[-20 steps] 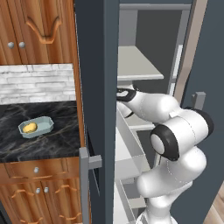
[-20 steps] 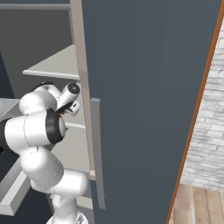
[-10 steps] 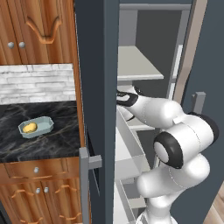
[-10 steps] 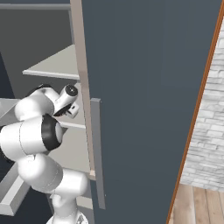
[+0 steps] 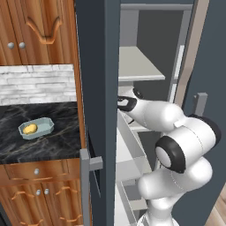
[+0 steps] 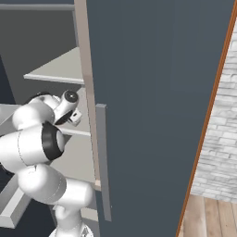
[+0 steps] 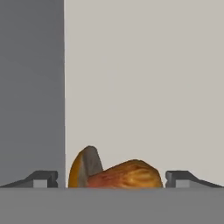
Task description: Take the mushroom and potato out of the freezer and place them in the tupperware container on the counter. Then put the tupperware containing the vegetables back in the freezer.
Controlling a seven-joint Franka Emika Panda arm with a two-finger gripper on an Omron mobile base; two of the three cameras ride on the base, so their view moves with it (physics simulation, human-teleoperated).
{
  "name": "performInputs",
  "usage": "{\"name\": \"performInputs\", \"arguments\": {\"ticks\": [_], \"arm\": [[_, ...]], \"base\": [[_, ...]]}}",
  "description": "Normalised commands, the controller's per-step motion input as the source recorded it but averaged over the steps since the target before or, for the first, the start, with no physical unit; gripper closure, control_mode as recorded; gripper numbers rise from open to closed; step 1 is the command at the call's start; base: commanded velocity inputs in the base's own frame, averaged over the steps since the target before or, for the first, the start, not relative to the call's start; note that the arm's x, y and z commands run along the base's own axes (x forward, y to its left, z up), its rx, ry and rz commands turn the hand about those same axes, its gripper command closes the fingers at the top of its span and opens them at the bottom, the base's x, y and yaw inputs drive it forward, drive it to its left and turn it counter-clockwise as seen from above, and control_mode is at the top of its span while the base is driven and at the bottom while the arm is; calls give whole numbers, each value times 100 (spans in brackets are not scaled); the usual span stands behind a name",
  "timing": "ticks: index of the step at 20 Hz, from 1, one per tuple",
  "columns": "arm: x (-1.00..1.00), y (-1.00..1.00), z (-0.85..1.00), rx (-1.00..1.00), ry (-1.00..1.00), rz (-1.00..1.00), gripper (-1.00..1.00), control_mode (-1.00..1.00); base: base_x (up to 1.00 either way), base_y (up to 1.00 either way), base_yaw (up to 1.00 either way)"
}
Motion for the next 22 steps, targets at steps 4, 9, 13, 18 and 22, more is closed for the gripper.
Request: {"name": "performInputs", "arguments": {"ticks": [4, 9, 13, 18, 22], "arm": [[-18, 1, 0, 3, 14, -18, -100, -100], [-22, 9, 0, 4, 10, -15, -100, -100], [0, 21, 0, 3, 4, -9, -100, -100], [6, 27, -2, 1, 2, -6, -100, -100], [9, 19, -17, 0, 1, -6, -100, -100]], "base": [[0, 0, 0], [0, 0, 0], [0, 0, 0], [0, 0, 0], [0, 0, 0]]}}
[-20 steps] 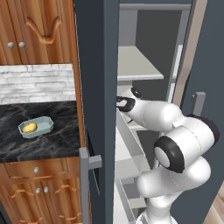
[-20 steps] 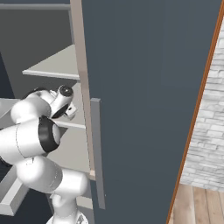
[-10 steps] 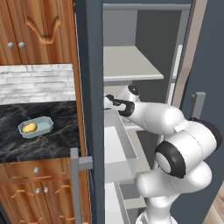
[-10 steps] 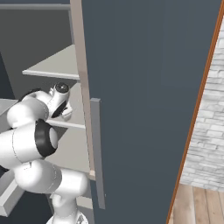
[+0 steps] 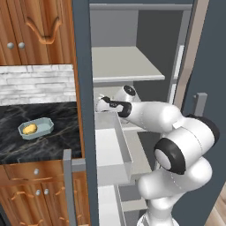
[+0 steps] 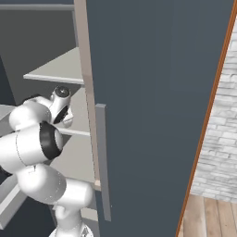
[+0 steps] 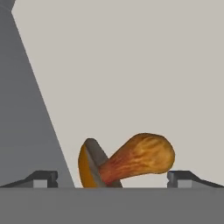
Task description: Take the mushroom and potato out of the freezer and place them in the tupperware container on the counter. Then put the tupperware containing the vegetables back in the freezer.
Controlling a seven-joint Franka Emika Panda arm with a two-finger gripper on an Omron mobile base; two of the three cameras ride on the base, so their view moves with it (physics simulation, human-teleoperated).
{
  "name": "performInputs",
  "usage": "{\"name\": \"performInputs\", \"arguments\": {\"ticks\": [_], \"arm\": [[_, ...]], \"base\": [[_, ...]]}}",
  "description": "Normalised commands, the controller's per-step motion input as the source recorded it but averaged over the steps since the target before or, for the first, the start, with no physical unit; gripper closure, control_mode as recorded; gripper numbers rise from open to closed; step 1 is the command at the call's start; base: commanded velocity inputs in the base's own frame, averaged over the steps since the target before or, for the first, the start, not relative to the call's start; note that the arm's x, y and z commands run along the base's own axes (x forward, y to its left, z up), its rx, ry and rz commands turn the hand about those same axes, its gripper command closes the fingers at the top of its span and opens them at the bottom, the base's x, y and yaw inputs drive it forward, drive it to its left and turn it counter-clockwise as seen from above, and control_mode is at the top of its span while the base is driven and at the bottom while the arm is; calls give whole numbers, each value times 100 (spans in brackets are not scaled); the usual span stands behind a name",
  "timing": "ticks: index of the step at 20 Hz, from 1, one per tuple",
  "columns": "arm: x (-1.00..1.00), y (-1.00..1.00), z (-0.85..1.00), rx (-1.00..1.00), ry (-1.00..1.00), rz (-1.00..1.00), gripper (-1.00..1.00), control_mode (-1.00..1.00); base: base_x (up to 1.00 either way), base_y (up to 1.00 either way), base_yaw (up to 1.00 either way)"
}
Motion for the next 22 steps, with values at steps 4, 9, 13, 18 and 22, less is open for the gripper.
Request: {"name": "performInputs", "arguments": {"ticks": [4, 9, 13, 18, 22], "arm": [[8, 13, -27, 0, 0, -5, -100, -100], [20, 12, -21, 0, 0, -3, -100, -100], [22, 10, -22, 0, 2, -3, -100, -100], [3, 9, -40, 0, 11, -3, 100, -100], [0, 0, -27, 0, 9, -4, 100, -100]], "base": [[0, 0, 0], [0, 0, 0], [0, 0, 0], [0, 0, 0], [0, 0, 0]]}}
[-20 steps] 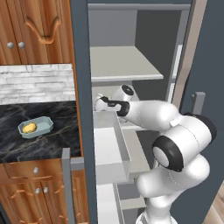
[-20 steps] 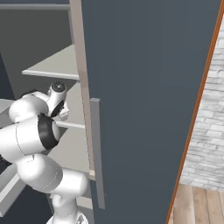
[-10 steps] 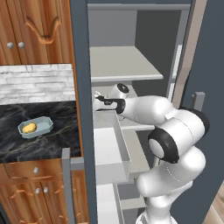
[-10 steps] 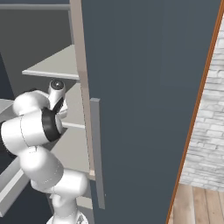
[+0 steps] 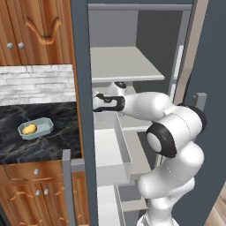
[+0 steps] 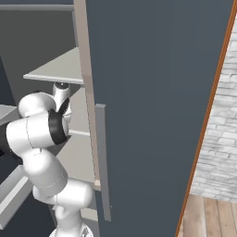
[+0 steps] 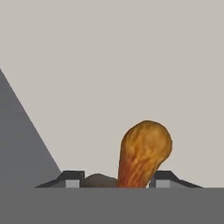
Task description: Take the mushroom and potato out of the freezer and place them in the tupperware container on the counter. Then put the tupperware containing the vegetables back in the freezer.
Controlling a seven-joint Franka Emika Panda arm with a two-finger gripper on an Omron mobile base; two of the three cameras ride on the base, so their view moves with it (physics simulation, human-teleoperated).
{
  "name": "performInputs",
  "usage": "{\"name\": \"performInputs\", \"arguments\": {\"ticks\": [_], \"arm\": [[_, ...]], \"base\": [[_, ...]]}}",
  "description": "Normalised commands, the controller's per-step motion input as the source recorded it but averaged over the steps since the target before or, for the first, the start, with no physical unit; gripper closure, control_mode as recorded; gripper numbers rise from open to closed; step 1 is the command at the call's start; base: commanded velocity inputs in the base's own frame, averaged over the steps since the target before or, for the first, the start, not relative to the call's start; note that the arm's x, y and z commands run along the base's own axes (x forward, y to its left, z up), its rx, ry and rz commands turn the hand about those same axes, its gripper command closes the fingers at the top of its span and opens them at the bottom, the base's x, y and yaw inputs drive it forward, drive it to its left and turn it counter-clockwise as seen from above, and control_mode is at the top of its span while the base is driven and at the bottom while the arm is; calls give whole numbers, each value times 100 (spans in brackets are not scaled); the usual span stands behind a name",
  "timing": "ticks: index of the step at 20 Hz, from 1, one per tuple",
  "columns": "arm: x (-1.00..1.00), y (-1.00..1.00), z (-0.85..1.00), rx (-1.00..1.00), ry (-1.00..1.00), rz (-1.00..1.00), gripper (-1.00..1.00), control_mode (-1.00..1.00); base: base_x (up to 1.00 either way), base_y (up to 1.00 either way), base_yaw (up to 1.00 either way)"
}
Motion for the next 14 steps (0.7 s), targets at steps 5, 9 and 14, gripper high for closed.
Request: {"name": "performInputs", "arguments": {"ticks": [5, 9, 14], "arm": [[-4, -5, -1, 0, 0, -8, 100, -100], [-24, -21, 0, 0, 0, -11, 100, -100], [-40, -32, 0, 0, 0, -13, 100, -100]], "base": [[0, 0, 0], [0, 0, 0], [0, 0, 0]]}}
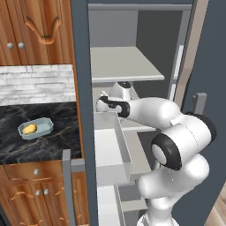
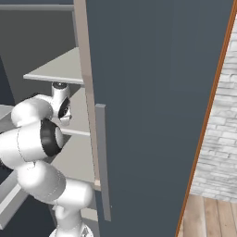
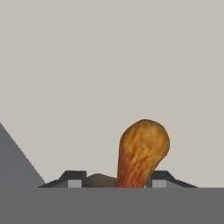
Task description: Take the mushroom and potato out of the freezer and place them in the tupperware container on the counter. Then put the tupperware containing the vegetables back in the freezer.
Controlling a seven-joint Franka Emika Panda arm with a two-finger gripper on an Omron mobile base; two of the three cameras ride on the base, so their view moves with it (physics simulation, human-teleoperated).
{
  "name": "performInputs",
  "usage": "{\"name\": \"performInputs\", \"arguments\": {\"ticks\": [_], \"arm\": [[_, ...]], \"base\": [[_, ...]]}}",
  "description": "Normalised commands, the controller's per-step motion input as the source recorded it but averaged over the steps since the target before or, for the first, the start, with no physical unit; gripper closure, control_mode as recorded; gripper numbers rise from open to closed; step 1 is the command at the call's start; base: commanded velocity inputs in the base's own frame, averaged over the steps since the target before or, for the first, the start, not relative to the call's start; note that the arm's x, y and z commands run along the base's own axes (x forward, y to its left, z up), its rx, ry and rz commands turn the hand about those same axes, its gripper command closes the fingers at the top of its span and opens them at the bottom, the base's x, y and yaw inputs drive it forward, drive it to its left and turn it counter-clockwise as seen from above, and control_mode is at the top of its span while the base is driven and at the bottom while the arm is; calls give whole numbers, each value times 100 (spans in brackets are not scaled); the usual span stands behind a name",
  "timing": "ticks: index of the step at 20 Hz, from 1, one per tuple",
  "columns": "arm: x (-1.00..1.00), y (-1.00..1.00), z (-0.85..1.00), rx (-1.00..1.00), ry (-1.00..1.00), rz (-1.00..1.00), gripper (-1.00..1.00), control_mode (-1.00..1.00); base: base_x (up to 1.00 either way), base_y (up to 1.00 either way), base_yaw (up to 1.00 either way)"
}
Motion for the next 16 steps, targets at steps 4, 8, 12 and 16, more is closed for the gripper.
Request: {"name": "performInputs", "arguments": {"ticks": [4, 8, 12, 16], "arm": [[-52, -47, 17, 0, 0, -12, 100, -100], [-91, -56, 37, 3, 0, -6, 100, -100], [-100, -38, 38, 2, 0, 0, 100, -100], [-100, -25, 59, 1, -1, 0, 100, -100]], "base": [[0, 0, 0], [0, 0, 0], [0, 0, 0], [0, 0, 0]]}}
